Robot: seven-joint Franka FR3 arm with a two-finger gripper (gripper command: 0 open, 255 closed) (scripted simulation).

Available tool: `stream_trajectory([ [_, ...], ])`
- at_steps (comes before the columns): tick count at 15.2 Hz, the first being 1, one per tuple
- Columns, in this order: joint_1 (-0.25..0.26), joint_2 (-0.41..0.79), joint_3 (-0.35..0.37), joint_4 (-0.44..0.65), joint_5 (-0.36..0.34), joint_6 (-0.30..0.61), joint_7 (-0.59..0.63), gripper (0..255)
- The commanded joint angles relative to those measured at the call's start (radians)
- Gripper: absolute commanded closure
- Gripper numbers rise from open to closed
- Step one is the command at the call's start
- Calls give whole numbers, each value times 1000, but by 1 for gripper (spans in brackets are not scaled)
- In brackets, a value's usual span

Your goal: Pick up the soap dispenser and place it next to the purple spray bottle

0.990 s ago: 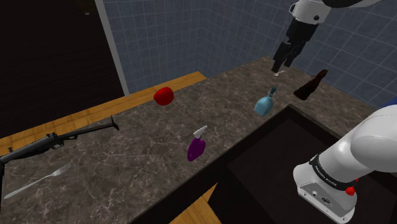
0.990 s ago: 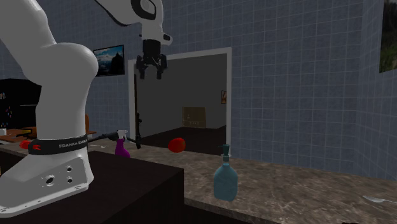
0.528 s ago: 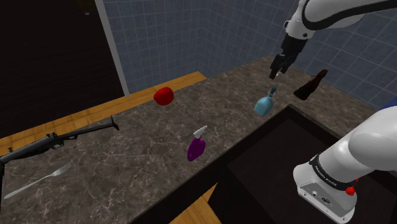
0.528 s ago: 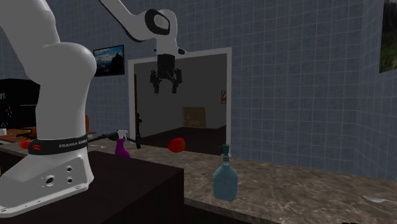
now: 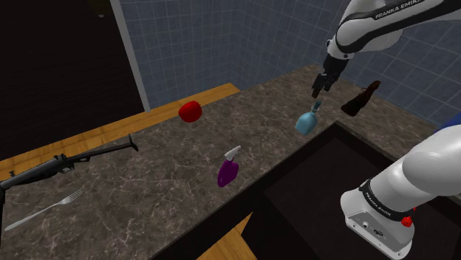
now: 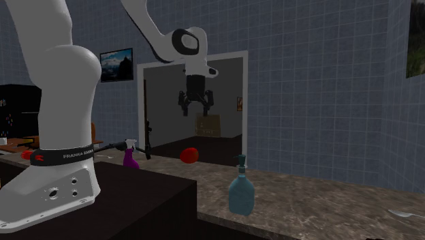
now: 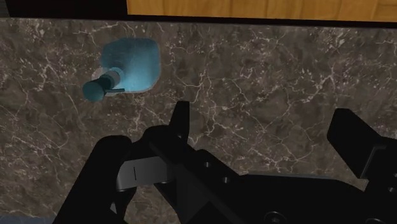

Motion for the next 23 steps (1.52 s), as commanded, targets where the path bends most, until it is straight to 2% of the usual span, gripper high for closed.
stream_trajectory([
  [1,-12,80,-27,28,-1,54,-37,0],
  [9,-61,375,-93,161,57,213,-186,0],
  [16,-145,635,-91,338,144,293,-316,0],
  [23,-166,707,-70,343,173,359,-337,0],
])
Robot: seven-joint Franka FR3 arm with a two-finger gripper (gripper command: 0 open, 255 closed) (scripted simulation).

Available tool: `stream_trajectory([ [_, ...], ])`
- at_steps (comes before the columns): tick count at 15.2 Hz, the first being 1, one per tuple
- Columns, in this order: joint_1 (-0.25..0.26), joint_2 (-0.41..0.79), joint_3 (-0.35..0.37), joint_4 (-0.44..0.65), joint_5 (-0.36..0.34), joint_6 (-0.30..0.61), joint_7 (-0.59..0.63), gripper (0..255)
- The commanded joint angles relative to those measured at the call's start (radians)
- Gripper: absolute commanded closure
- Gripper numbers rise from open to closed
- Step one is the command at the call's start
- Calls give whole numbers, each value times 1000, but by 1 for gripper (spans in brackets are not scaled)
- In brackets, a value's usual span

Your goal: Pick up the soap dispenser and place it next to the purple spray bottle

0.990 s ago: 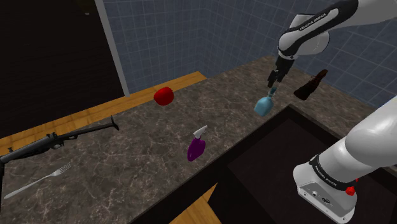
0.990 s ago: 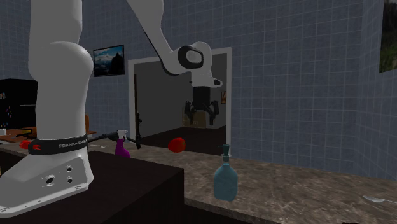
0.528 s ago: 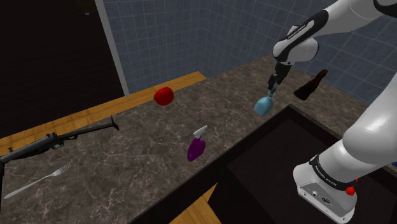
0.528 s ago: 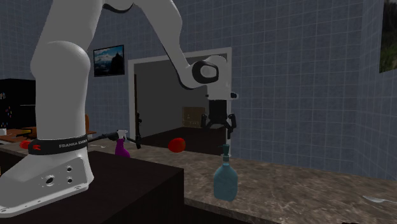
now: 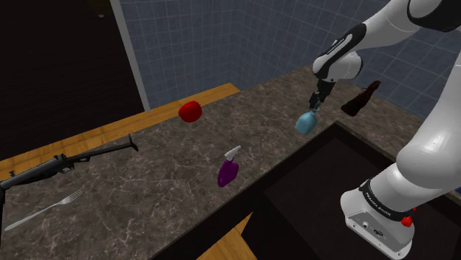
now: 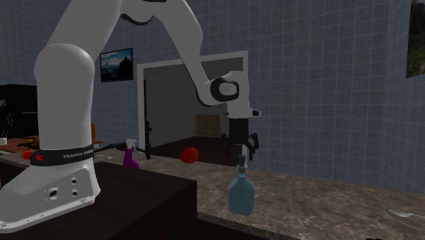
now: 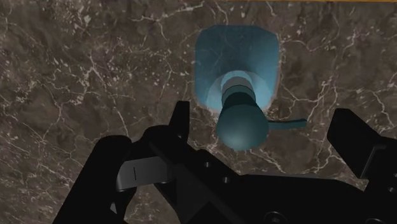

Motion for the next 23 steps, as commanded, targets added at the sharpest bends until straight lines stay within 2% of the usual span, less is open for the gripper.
stream_trajectory([
  [1,-9,31,9,3,12,28,-9,0],
  [9,-9,31,9,3,12,28,-9,0],
  [10,-9,31,9,3,12,28,-9,255],
  [19,-9,31,9,3,12,28,-9,255],
  [23,3,-18,-6,-3,-7,-14,1,255],
])
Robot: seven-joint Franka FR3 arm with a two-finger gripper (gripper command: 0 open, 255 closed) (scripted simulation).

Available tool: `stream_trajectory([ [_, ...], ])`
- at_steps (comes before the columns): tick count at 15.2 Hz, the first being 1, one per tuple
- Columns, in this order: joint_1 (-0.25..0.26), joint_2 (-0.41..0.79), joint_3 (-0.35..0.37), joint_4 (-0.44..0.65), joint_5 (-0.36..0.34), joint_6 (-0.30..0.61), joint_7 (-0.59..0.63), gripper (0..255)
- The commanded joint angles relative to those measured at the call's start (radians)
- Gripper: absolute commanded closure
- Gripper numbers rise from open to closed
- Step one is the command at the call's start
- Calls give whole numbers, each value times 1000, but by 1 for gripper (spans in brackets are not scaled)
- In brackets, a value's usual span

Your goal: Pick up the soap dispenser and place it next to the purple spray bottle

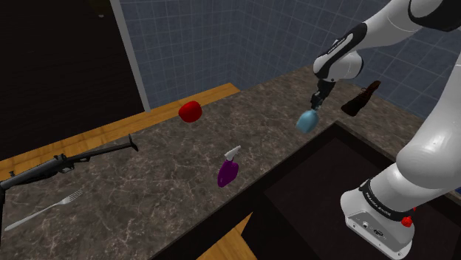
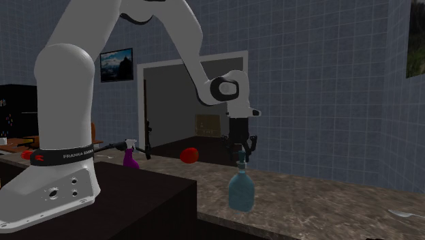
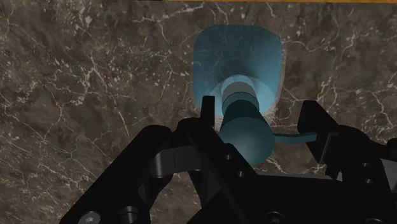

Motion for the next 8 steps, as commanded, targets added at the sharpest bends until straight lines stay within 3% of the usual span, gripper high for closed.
stream_trajectory([
  [1,5,-23,-7,0,-9,-22,4,255],
  [8,22,-104,-29,-1,-44,-100,23,255],
])
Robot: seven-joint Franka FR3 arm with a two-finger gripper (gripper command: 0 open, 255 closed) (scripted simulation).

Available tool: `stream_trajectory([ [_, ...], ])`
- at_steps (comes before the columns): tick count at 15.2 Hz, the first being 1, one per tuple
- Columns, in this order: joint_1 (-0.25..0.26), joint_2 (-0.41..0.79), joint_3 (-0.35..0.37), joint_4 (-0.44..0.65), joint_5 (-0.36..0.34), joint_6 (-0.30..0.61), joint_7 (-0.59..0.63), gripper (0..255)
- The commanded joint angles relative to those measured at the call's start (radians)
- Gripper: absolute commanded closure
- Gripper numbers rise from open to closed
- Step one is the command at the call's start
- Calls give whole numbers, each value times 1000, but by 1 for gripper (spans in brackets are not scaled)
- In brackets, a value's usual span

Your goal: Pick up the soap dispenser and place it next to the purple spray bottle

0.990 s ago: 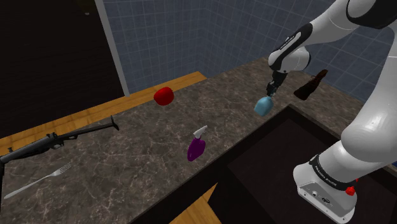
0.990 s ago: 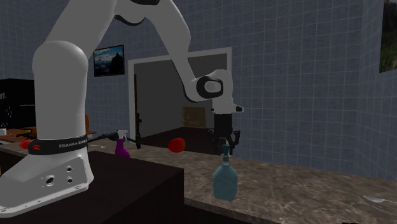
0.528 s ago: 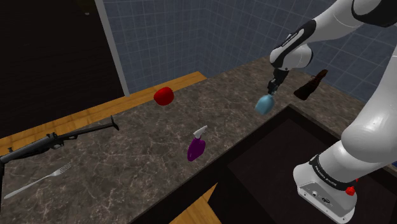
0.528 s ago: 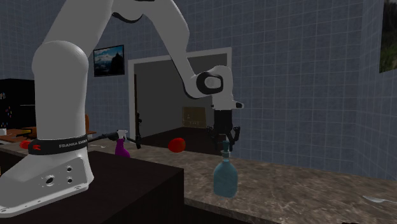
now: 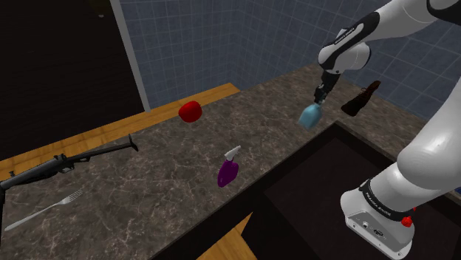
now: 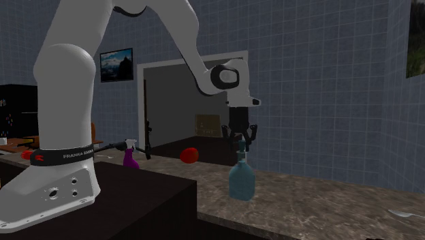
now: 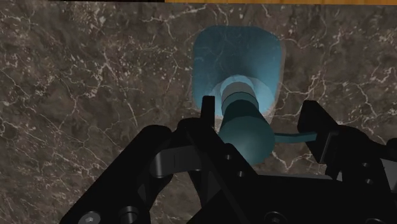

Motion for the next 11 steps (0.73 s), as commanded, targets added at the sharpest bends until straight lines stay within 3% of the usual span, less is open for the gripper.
stream_trajectory([
  [1,4,-20,-5,6,-9,-26,5,255],
  [11,20,-123,-23,27,-54,-145,29,255],
])
